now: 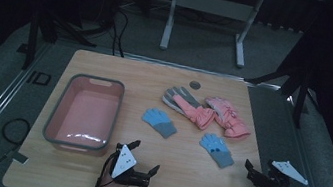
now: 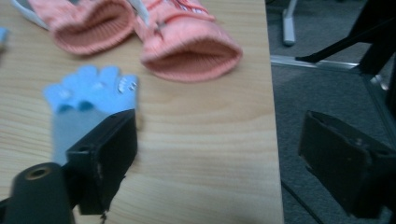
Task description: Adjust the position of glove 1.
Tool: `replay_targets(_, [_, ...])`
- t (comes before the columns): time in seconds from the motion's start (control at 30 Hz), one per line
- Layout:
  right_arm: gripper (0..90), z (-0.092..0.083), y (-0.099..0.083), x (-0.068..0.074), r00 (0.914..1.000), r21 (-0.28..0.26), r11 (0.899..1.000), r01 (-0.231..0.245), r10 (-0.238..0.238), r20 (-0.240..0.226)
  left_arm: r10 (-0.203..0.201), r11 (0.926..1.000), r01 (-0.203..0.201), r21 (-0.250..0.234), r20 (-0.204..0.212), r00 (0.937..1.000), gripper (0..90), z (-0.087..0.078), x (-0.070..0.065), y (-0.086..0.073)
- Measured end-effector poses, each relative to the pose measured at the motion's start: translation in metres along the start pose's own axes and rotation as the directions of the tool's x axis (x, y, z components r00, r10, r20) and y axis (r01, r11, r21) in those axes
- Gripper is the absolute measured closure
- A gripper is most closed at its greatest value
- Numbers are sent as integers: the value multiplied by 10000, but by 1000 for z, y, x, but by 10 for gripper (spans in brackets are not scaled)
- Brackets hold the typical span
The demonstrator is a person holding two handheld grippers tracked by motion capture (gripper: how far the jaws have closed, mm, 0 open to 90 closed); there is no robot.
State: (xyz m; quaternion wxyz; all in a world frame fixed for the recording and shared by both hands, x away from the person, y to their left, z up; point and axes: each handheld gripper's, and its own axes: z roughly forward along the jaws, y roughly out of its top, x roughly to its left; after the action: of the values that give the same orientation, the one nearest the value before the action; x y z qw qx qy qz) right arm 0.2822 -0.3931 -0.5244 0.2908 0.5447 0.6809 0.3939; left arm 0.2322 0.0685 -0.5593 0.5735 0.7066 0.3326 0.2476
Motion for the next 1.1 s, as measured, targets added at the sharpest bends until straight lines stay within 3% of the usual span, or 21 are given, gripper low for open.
replay_targets(0.03, [134, -2, 10, -3, 9991, 373, 9991, -201, 215, -366, -65, 10000, 65, 3, -11, 10000, 0, 0, 1, 0])
replay_targets(0.13, [134, -5, 18, -4, 9970, 344, 9986, -413, 435, -643, -129, 9999, 129, 14, -14, 9999, 0, 0, 1, 0])
replay_targets(0.23, [138, -10, 38, 4, 9985, 181, 9995, -257, 265, -476, -46, 10000, 46, 8, 7, 10000, 0, 0, 0, 0])
replay_targets(0.33, [137, -11, 45, 9, 9977, 69, 9999, -157, 161, -652, -51, 10000, 51, 1, 15, 10000, 0, 0, 1, 0])
replay_targets(0.43, [152, -11, 56, 18, 9960, 47, 9994, 331, -326, -828, -109, 9999, 109, 29, 41, 9999, 0, 0, 1, 0])
replay_targets(0.47, [223, -11, 63, 21, 9905, 19, 9994, 341, -335, -1334, -86, 10000, 86, 33, 48, 10000, 0, 0, 1, 0])
replay_targets(0.5, [237, -11, 66, 23, 9877, -95, 9994, 329, -339, -1524, -81, 10000, 81, 20, 32, 10000, 1, 0, 1, 0])
replay_targets(0.63, [235, -9, 75, 31, 9843, -101, 9986, 510, -520, -1688, -27, 10000, 27, 48, 44, 10000, 0, 1, 0, 0])
replay_targets(0.67, [208, -6, 81, 38, 9808, -11, 9972, 749, -739, -1805, -70, 10000, 70, 49, 55, 10000, 0, 1, 0, 0])
replay_targets(0.9, [122, 7, 94, 58, 9685, 342, 9936, 1080, -974, -2290, -82, 10000, 82, 44, 105, 9999, 0, 0, 1, 0])
replay_targets(0.97, [104, 13, 98, 73, 9565, 429, 9875, 1517, -1357, -2582, -81, 10000, 81, 31, 91, 9999, 0, 0, 1, 0])
replay_targets(1.07, [106, 17, 101, 81, 9510, 423, 9865, 1584, -1409, -2752, -76, 10000, 76, 31, 106, 9999, 0, 0, 1, 0])
replay_targets(1.1, [124, 20, 103, 88, 9445, 386, 9829, 1803, -1621, -2859, -81, 10000, 81, 32, 114, 9999, 0, 0, 1, 0])
